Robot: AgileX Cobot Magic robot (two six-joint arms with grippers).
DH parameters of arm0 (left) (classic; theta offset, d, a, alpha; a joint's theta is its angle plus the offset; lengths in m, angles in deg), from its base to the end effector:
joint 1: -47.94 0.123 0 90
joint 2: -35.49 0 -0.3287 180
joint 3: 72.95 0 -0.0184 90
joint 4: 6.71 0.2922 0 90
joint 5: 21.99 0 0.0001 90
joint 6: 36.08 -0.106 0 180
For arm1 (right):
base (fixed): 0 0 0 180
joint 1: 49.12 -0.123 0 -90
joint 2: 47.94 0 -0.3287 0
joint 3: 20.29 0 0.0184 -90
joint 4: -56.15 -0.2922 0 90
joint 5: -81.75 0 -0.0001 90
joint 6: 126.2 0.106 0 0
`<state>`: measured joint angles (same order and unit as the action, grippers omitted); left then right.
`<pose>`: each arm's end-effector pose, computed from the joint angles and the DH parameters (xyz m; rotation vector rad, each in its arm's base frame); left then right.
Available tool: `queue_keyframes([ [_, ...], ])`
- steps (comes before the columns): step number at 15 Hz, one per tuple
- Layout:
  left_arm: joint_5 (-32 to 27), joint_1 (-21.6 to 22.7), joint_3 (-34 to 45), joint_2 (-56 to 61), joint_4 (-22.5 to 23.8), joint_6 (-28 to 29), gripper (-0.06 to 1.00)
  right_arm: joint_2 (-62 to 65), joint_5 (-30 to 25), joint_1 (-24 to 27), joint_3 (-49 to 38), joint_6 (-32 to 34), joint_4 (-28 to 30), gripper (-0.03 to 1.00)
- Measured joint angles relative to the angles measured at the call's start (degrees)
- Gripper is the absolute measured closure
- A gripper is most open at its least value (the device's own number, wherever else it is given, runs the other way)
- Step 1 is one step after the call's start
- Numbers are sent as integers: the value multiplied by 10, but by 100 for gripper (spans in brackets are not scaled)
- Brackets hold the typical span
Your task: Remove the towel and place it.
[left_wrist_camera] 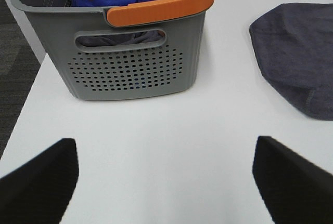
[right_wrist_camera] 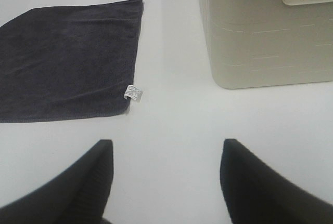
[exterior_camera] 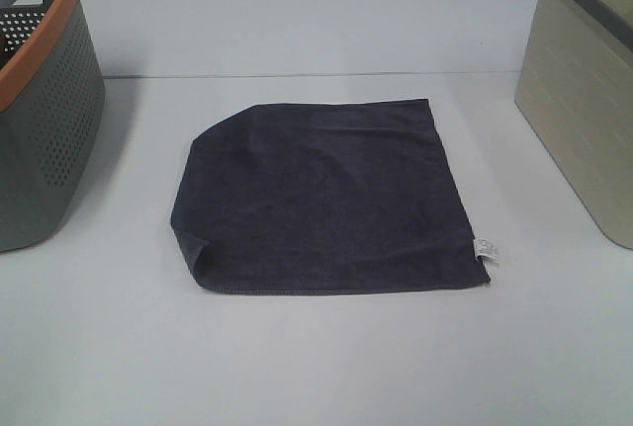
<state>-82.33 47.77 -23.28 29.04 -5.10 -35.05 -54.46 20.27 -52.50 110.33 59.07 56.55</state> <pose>0.0005 0.0026 0.2908 -0.0165 2.0323 0.0204 -0.0008 -0.0007 0.2905 0.0342 2.0494 0.0857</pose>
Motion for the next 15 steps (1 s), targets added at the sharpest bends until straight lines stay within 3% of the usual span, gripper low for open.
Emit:
queue_keyframes([
  [9, 2, 0, 0, 0, -38, 1, 9, 0, 1, 0, -1, 0, -4, 36],
  [15, 3, 0, 0, 0, -40, 1, 9, 0, 1, 0, -1, 0, -4, 36],
])
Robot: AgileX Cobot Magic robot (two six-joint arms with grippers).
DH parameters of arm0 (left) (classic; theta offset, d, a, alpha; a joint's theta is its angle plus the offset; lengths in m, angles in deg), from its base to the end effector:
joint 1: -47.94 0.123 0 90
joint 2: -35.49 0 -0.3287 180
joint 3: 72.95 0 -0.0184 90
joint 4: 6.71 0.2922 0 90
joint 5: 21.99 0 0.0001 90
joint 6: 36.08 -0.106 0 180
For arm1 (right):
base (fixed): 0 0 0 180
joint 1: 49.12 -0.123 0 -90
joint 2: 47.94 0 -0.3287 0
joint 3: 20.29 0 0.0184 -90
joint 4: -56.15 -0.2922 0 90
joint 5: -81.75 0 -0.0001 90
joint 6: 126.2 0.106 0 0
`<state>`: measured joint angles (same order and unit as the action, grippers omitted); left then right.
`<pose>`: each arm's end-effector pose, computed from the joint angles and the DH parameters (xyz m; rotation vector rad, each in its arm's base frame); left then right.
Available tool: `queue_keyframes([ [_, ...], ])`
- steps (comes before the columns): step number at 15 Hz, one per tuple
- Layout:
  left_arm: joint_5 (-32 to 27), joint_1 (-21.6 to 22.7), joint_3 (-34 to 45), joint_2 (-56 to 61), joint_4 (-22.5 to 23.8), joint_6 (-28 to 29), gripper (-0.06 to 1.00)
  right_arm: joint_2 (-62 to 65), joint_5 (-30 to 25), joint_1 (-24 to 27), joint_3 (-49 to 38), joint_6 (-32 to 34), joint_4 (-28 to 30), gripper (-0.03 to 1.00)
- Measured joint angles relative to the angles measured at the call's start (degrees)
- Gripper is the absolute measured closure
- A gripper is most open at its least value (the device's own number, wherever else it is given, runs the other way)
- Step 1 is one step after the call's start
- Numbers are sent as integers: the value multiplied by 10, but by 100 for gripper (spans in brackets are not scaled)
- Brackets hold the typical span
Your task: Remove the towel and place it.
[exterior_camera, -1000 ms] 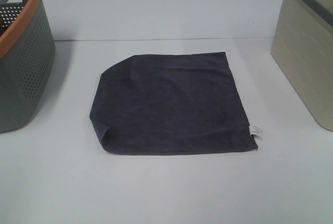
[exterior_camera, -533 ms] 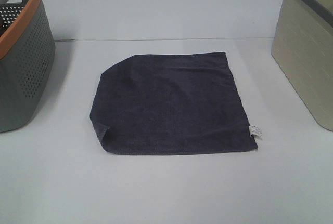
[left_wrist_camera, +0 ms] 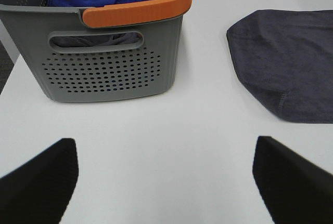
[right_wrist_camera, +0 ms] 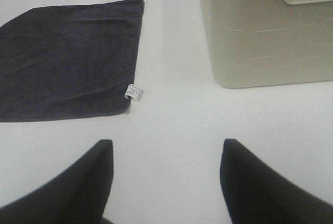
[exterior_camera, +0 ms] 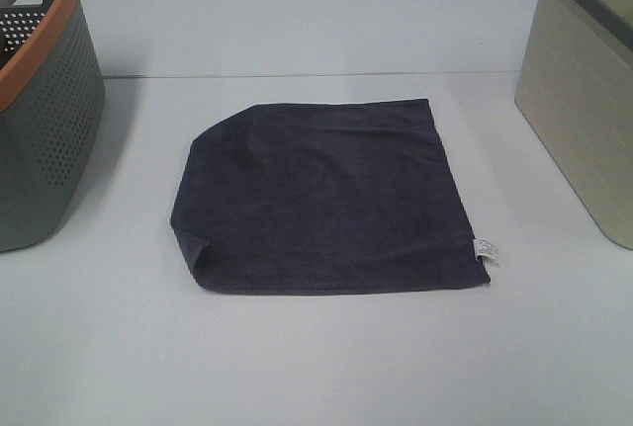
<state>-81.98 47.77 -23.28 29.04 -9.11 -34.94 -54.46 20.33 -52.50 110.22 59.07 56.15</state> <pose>0.0008 -0.0038 0.2914 -0.0155 2.0263 -0.0644 -0.0005 0.0000 0.2900 0.0338 2.0506 0.0940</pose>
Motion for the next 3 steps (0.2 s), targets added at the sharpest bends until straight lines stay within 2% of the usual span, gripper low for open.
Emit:
queue_keyframes([
  [3, 0, 0, 0, 0, 0, 0, 9, 0, 0, 0, 0, 0, 0, 36],
])
